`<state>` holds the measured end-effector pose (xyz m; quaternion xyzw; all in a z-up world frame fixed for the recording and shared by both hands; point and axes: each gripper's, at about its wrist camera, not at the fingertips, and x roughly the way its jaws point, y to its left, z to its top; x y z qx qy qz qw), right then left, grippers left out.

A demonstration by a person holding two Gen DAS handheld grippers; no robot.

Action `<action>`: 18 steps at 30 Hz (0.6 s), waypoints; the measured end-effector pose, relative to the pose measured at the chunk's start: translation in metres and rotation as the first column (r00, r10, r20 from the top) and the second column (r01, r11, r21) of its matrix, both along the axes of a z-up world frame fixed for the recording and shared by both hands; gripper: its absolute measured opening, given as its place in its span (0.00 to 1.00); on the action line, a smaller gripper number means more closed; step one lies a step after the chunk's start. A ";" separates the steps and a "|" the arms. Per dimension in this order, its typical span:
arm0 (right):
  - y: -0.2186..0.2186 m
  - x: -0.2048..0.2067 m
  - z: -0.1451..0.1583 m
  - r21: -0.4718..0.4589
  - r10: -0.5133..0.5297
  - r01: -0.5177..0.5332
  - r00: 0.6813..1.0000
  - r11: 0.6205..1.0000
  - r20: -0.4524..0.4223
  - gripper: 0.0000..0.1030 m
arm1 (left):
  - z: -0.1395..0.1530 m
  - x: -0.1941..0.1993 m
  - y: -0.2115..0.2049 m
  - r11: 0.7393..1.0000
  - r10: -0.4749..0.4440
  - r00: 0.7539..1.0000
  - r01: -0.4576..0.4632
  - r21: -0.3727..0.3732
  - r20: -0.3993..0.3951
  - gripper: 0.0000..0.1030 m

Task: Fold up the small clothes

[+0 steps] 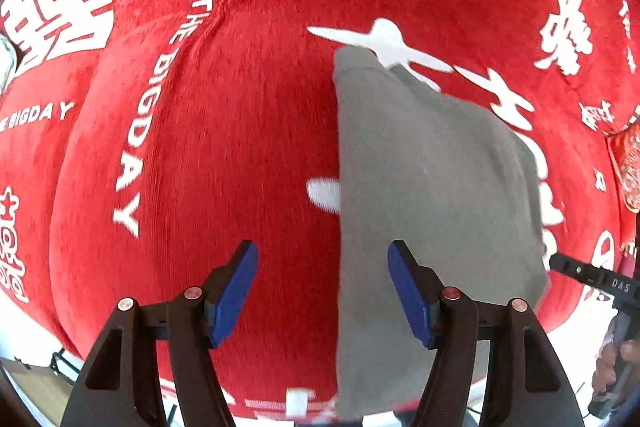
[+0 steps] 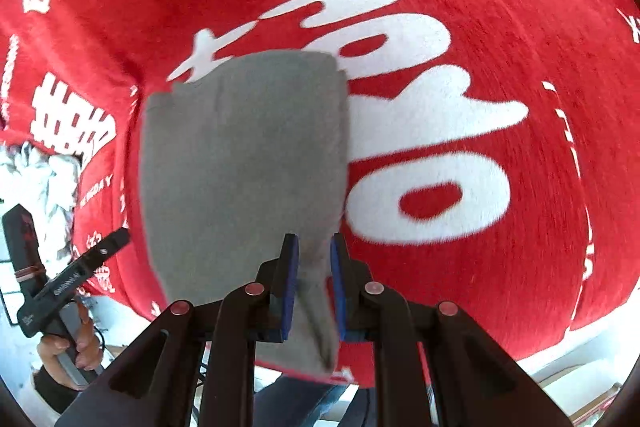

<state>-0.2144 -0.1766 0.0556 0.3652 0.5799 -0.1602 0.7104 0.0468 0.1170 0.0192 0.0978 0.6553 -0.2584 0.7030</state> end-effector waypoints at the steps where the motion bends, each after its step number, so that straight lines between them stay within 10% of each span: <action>1: 0.007 -0.002 0.001 0.001 0.012 -0.012 1.000 1.000 0.000 0.16 | 0.002 -0.007 0.003 1.000 -0.008 1.000 0.008 0.001 -0.005 0.67; 11: 0.039 -0.011 -0.056 -0.009 0.120 -0.123 0.977 0.992 -0.175 0.20 | -0.045 -0.060 0.015 0.995 -0.032 0.995 0.040 0.088 -0.094 0.68; 18: 0.035 -0.016 -0.042 0.004 0.100 -0.102 0.975 0.995 -0.197 0.25 | -0.042 -0.057 0.019 0.993 -0.013 0.996 0.024 0.112 -0.093 0.75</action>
